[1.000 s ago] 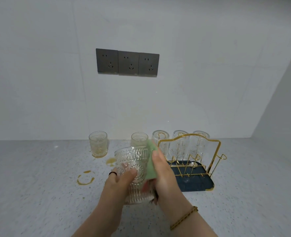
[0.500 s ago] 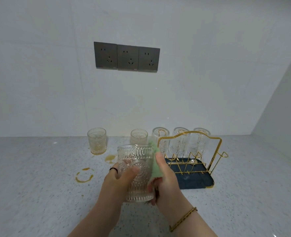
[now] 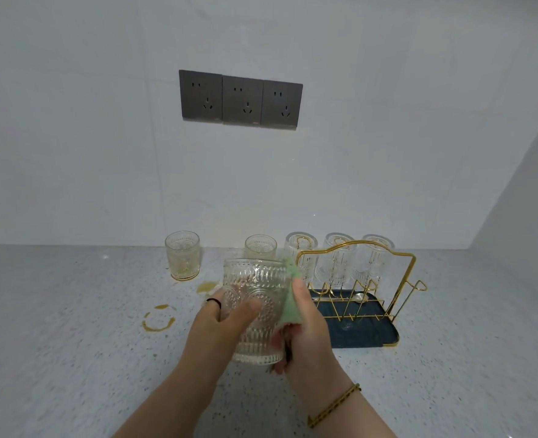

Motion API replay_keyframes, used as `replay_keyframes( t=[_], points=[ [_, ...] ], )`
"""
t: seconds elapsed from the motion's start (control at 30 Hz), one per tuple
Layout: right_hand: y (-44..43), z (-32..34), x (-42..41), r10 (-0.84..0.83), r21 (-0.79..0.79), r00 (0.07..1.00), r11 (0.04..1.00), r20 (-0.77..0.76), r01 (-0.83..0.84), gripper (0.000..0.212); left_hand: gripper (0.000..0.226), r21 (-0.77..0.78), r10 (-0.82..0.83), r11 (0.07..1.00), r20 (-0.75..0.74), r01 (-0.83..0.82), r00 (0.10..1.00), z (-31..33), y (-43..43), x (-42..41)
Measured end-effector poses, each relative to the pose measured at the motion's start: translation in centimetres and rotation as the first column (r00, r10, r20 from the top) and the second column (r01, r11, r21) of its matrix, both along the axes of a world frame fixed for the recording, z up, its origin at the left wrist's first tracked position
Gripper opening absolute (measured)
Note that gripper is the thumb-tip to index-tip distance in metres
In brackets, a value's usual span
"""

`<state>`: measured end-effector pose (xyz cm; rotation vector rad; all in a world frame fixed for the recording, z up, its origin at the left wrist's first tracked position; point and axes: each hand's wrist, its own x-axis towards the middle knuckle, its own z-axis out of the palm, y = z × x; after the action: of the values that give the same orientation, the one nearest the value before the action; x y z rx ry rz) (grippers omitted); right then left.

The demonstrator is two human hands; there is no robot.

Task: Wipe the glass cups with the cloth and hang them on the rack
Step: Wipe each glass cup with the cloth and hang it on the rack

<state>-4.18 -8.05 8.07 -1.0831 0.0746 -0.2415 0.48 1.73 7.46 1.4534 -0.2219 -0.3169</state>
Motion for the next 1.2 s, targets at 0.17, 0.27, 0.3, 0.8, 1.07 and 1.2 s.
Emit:
replay_keyframes(
  t=[0.17, 0.27, 0.3, 0.8, 1.07, 1.2],
  points=[
    [0.0, 0.3, -0.2, -0.192, -0.334, 0.981, 0.926, -0.012, 0.177, 0.051, 0.083, 0.000, -0.014, 1.000, 0.069, 0.014, 0.998, -0.3, -0.3, 0.7],
    [0.5, 0.4, 0.2, -0.283, -0.563, 0.958, 0.785, 0.048, 0.260, 0.047, 0.037, -0.008, -0.018, 1.000, 0.005, 0.018, 1.000, -0.4, -0.7, 0.1],
    [0.8, 0.2, 0.2, -0.295, -0.650, 0.950, 0.704, 0.099, 0.286, 0.047, 0.033, -0.021, -0.046, 0.999, -0.024, 0.046, 0.999, -0.5, -0.8, -0.2],
    [1.7, -0.7, 0.0, -0.207, -0.718, 0.966, 0.648, 0.157, 0.255, 0.050, 0.113, -0.128, -0.147, 0.982, -0.068, 0.137, 0.987, -0.2, 0.4, 0.5],
    [-0.1, 1.8, -0.8, 0.018, -0.136, 0.996, 0.990, -0.090, -0.031, 0.037, 0.121, -0.121, -0.133, 0.985, -0.103, 0.121, 0.986, -0.3, 0.5, 0.3],
    [2.1, -0.6, -0.5, -0.160, -0.706, 0.971, 0.666, 0.180, 0.241, 0.044, 0.117, -0.066, -0.133, 0.990, -0.082, 0.128, 0.988, -0.2, 0.7, 1.0]
  ],
)
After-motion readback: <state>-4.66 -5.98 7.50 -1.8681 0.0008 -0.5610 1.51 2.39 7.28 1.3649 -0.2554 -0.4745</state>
